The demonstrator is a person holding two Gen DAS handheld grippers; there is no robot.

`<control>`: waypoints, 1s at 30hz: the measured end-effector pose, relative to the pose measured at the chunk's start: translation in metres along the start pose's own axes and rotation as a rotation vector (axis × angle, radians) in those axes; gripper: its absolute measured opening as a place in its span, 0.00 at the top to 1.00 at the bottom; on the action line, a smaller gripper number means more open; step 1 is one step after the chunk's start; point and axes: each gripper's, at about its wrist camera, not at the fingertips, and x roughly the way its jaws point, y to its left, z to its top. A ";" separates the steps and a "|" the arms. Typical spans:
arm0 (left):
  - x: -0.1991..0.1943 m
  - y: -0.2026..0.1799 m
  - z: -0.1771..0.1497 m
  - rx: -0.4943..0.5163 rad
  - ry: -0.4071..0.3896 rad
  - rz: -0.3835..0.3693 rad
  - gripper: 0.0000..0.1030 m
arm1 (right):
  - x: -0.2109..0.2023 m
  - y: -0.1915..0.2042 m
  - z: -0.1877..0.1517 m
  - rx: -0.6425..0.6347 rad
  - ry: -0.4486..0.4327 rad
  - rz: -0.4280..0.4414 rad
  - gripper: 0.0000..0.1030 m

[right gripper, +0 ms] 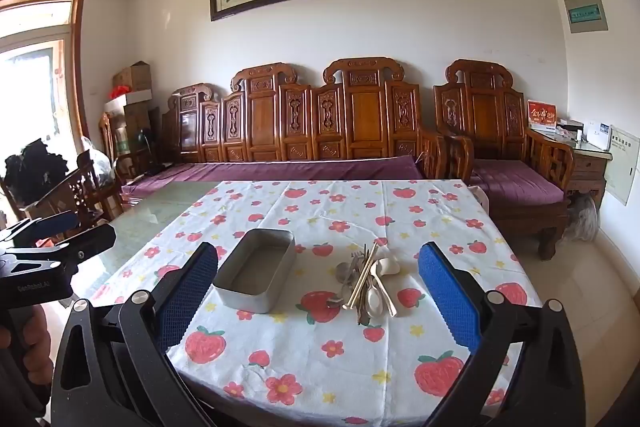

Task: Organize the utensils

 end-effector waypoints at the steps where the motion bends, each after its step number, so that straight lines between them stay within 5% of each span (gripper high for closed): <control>1: 0.000 0.000 0.000 0.003 -0.001 0.002 0.07 | 0.000 0.000 0.000 0.002 -0.003 0.001 0.02; 30: -0.007 -0.003 0.005 0.014 -0.011 0.009 0.07 | -0.001 0.001 -0.001 0.008 0.001 0.003 0.02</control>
